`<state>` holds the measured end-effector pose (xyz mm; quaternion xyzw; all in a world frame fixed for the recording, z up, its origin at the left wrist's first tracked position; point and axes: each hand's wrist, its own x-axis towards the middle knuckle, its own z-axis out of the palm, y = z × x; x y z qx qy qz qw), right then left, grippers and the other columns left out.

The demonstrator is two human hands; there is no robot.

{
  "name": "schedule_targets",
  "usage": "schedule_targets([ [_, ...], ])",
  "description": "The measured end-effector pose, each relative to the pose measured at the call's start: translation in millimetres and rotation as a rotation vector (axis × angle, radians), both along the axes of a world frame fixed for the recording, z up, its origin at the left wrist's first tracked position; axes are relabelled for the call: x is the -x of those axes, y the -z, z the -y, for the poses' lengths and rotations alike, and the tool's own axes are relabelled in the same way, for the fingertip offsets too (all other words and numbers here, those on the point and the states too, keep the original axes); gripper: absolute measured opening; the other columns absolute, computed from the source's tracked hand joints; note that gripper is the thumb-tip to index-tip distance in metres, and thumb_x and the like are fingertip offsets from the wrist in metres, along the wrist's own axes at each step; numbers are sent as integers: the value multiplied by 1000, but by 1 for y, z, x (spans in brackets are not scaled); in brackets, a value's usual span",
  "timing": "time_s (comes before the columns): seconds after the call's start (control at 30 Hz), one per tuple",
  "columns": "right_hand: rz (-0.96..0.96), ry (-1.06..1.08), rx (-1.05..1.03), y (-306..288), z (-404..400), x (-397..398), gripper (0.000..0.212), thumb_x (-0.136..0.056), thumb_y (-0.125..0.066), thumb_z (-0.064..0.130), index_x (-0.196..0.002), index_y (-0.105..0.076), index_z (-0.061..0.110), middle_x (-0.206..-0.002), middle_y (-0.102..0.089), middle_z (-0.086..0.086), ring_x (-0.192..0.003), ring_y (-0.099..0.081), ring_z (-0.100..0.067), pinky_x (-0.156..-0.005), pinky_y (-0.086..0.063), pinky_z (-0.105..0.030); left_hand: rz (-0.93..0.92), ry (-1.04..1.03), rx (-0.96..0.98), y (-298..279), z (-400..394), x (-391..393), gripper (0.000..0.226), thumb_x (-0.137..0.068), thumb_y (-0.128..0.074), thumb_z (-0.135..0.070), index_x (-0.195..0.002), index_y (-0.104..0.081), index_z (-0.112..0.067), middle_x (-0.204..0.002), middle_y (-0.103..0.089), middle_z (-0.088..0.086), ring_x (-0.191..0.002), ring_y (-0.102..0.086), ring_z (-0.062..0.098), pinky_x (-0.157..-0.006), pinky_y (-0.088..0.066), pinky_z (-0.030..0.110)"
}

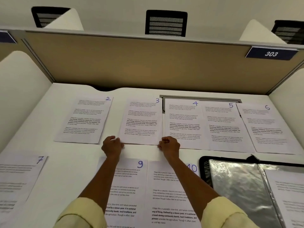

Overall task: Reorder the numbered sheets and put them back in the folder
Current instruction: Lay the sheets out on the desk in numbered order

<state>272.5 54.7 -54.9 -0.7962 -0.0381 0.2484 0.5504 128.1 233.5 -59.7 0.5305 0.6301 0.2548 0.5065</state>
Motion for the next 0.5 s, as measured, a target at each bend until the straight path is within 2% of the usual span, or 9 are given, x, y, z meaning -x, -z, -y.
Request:
schedule_targets([
  [0.1,12,-21,33,0,-2,3,9,-90,-68,-1,-97,-67,4,-91,-72,-18,-74,-72,-25,-68,-61,-28,-18,11,-30,1,-2,5,26,-89,-61,-7,-115,-62,-6,-77,-71,12,-66,-72,29,-86,-58,45],
  [0.27,176,-63,115,-2,6,7,10,-91,-70,12,-99,-68,7,-94,-71,-8,-86,-70,-25,-83,-60,-41,-94,101,-179,2,6,15,26,-89,-65,-14,-114,-61,-6,-94,-71,18,-80,-70,36,-83,-58,51],
  [0.4,387,-133,182,-13,25,10,30,-95,-66,26,-121,-65,11,-110,-68,-6,-99,-67,-24,-89,-54,-36,-182,299,-403,-19,43,14,36,-91,-67,-17,-122,-58,-1,-112,-63,21,-99,-62,36,-87,-53,45],
  [0.5,503,-226,227,-16,47,13,47,-96,-64,35,-137,-57,15,-131,-60,-6,-118,-58,-24,-98,-48,-37,-231,469,-516,-25,71,12,48,-91,-68,-26,-131,-54,-4,-129,-57,19,-117,-53,37,-95,-47,47],
])
